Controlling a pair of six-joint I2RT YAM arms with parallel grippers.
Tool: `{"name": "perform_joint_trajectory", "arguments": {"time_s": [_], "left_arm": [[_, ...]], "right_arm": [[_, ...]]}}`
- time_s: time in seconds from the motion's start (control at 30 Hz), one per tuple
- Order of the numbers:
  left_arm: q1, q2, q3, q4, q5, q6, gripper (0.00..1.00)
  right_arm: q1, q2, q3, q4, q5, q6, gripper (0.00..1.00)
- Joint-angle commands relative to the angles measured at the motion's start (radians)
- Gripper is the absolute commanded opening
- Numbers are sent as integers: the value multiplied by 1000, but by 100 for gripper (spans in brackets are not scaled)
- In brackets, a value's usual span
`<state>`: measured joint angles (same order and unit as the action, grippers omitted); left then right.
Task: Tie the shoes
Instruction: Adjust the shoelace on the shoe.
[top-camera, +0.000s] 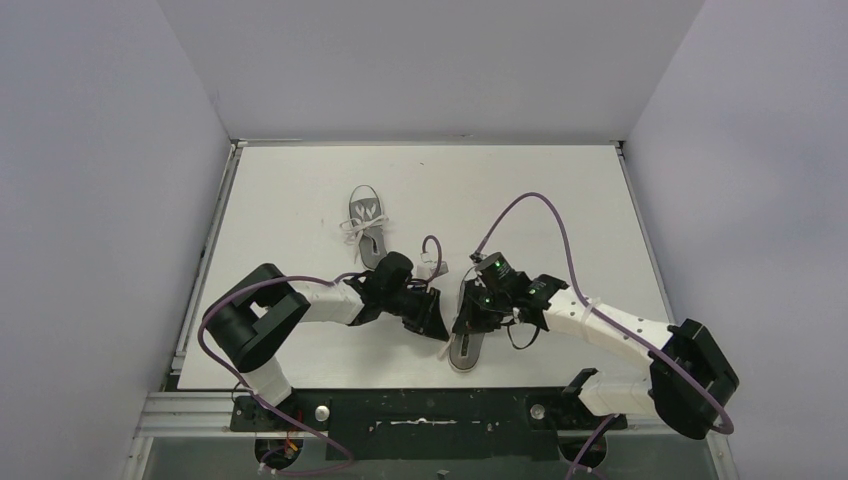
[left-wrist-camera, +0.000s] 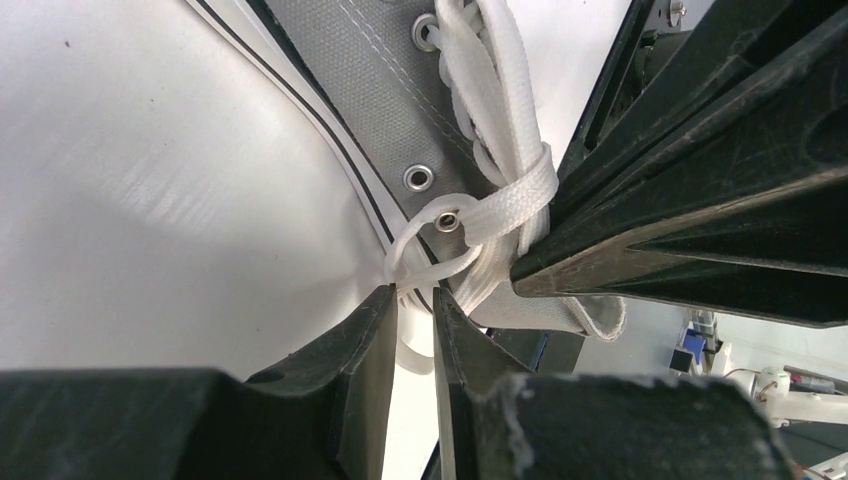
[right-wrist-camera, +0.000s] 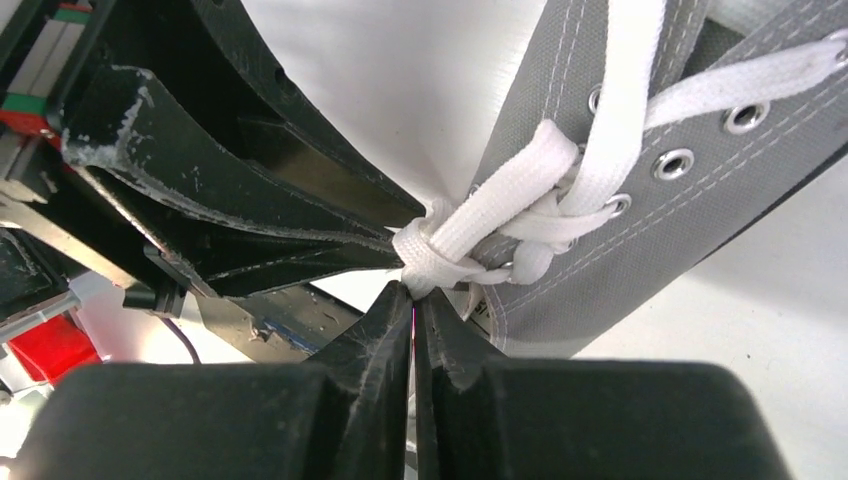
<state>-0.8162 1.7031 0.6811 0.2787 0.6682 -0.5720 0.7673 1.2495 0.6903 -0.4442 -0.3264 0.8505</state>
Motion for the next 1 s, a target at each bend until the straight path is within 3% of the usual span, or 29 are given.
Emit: {"name": "perform_joint_trajectory", "arguments": {"time_s": [0.0, 0.33, 0.77, 0.97], "left_arm": [[3, 3, 44, 19, 30, 13, 17], [5, 6, 44, 11, 28, 24, 17], [3, 3, 54, 20, 31, 15, 19], [14, -40, 50, -10, 40, 27, 30]], "right_arm": [[2, -65, 9, -16, 2, -2, 2], [-32, -169, -3, -146, -35, -2, 0], [-85, -190, -52, -162, -128, -30, 0], [-88, -193, -69, -152, -135, -30, 0]]}}
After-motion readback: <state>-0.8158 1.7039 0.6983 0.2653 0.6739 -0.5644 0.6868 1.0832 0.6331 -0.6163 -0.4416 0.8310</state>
